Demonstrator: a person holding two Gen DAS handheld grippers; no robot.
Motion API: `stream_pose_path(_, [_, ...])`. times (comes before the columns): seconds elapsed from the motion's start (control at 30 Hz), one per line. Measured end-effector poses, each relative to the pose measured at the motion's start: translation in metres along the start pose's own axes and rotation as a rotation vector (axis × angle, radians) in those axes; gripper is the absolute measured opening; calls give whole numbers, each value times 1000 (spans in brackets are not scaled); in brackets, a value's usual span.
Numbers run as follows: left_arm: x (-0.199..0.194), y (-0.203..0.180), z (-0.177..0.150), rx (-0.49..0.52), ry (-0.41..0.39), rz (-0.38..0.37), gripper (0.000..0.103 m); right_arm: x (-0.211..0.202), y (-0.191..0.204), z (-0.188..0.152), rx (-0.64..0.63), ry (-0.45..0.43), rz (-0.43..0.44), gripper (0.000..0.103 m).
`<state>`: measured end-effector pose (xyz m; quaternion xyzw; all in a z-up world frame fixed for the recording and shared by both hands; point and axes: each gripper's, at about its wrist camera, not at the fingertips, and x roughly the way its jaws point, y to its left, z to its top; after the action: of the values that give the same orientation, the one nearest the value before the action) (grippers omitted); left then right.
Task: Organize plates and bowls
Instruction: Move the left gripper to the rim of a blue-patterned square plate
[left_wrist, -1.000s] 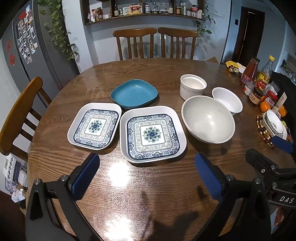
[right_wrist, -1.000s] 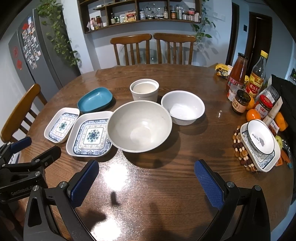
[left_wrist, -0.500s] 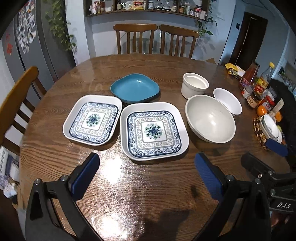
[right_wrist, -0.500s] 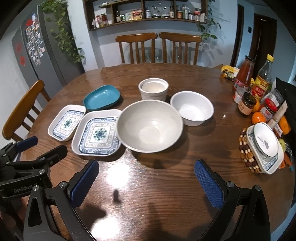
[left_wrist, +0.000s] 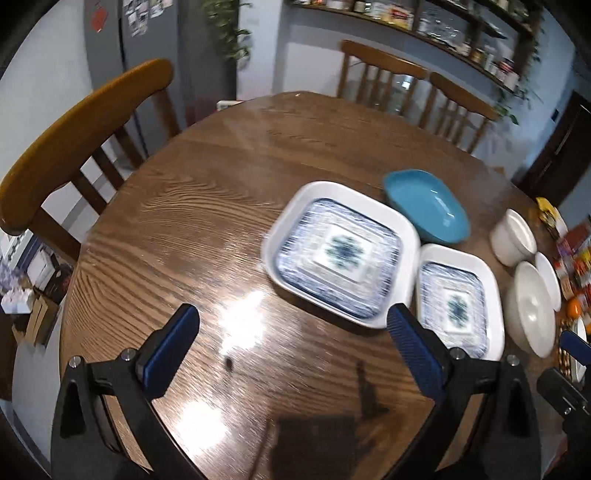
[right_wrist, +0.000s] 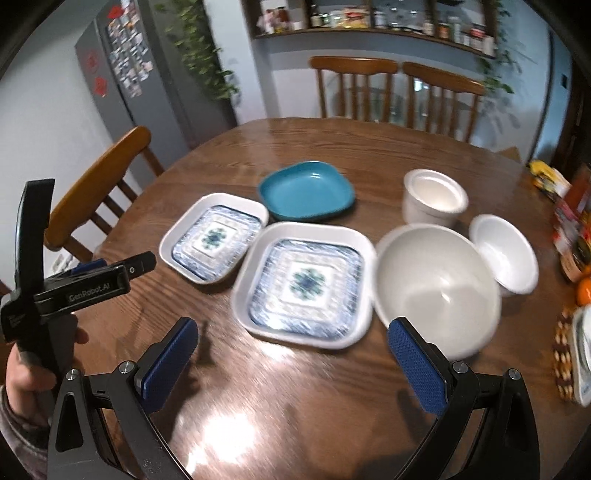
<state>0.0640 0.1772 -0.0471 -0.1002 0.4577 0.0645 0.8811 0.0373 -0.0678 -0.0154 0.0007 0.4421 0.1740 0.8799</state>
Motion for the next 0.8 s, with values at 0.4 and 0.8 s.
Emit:
stream_pose_path(0.4, [56, 16, 28, 27, 55, -7, 68, 93, 37, 68, 8, 141, 103, 82])
stream_pose_path(0.8, [84, 21, 38, 22, 117, -45, 53, 161, 35, 89, 31, 258, 96, 56])
